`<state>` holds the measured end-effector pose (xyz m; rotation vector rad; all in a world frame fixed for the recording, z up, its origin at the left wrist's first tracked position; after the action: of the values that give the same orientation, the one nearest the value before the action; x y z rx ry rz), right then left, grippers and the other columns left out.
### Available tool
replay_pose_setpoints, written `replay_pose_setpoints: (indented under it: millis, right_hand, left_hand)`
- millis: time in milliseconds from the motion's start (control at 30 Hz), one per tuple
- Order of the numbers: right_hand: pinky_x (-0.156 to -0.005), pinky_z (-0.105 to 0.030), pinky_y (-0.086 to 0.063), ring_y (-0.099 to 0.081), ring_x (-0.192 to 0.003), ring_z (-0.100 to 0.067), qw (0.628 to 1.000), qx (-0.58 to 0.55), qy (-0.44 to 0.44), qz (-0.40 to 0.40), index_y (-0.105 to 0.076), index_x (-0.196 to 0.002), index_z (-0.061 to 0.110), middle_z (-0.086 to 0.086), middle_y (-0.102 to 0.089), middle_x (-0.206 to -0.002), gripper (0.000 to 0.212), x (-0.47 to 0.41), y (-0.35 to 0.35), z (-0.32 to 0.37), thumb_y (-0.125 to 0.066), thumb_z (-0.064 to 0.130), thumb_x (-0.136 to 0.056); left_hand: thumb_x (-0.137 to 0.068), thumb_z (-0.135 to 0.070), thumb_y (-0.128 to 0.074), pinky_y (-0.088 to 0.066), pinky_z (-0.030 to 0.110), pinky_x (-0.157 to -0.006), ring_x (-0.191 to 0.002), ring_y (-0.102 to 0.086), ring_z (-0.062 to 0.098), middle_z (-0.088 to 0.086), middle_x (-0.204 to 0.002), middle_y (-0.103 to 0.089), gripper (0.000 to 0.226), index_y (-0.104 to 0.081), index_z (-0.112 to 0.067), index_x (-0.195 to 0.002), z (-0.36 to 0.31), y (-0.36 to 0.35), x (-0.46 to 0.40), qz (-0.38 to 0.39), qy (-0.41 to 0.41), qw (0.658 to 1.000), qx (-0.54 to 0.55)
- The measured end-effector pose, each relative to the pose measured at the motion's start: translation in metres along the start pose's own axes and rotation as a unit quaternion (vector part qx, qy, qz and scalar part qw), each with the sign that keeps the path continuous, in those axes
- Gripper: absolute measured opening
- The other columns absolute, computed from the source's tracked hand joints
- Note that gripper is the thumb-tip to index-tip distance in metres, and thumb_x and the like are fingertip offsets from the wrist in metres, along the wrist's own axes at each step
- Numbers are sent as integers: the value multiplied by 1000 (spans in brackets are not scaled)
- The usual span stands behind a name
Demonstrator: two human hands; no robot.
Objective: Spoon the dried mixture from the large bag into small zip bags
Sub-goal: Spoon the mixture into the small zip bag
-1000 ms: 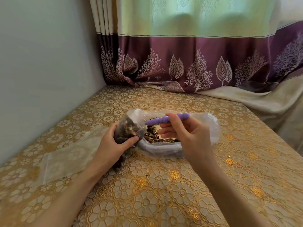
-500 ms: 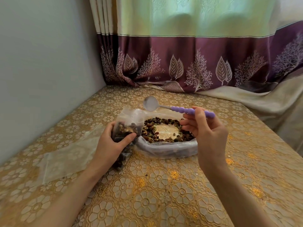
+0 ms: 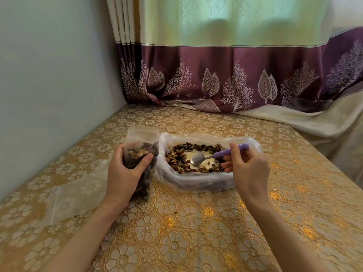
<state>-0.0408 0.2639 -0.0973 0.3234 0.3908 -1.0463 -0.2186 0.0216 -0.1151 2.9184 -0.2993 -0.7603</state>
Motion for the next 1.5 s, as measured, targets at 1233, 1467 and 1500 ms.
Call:
replay_pose_setpoints:
  millis: [1233, 1467, 1500]
  right_hand:
    - [-52, -18, -51, -68, -61, -19, 962, -228, -120, 91, -69, -80, 6, -11, -72, -70, 22, 6, -15, 16, -56, 18, -93]
    - [-55, -19, -52, -68, -63, -19, 960, -194, -51, 193, -70, -89, 10, -9, -73, -79, 14, 19, -38, 38, -57, 16, -90]
    - [-55, -19, -52, -68, -64, -19, 958, -194, -44, 205, -70, -90, 11, -9, -73, -80, 13, 20, -40, 40, -57, 15, -90]
  left_hand:
    - [-55, -47, -71, -39, -3, -65, -85, -50, -24, -22, -103, -54, 68, -46, -34, -116, 7, -35, 5, 164, 13, 985, -59]
    - [-59, -39, -75, -43, 0, -62, -85, -56, -11, -15, -102, -59, 63, -48, -30, -115, 9, -32, 5, 140, 26, 989, -39]
    - [-60, -37, -76, -43, 0, -62, -86, -56, -9, -14, -102, -59, 63, -48, -28, -116, 9, -31, 5, 134, 27, 990, -36]
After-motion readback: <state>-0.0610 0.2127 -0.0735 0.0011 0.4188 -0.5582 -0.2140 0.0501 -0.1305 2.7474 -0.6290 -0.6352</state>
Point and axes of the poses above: each hand's wrist, its own x-axis away from the middle knuckle, its own y-axis out of the back of the hand, z = x × y, the point moved 10 cm from there along -x, towards the middle knuckle
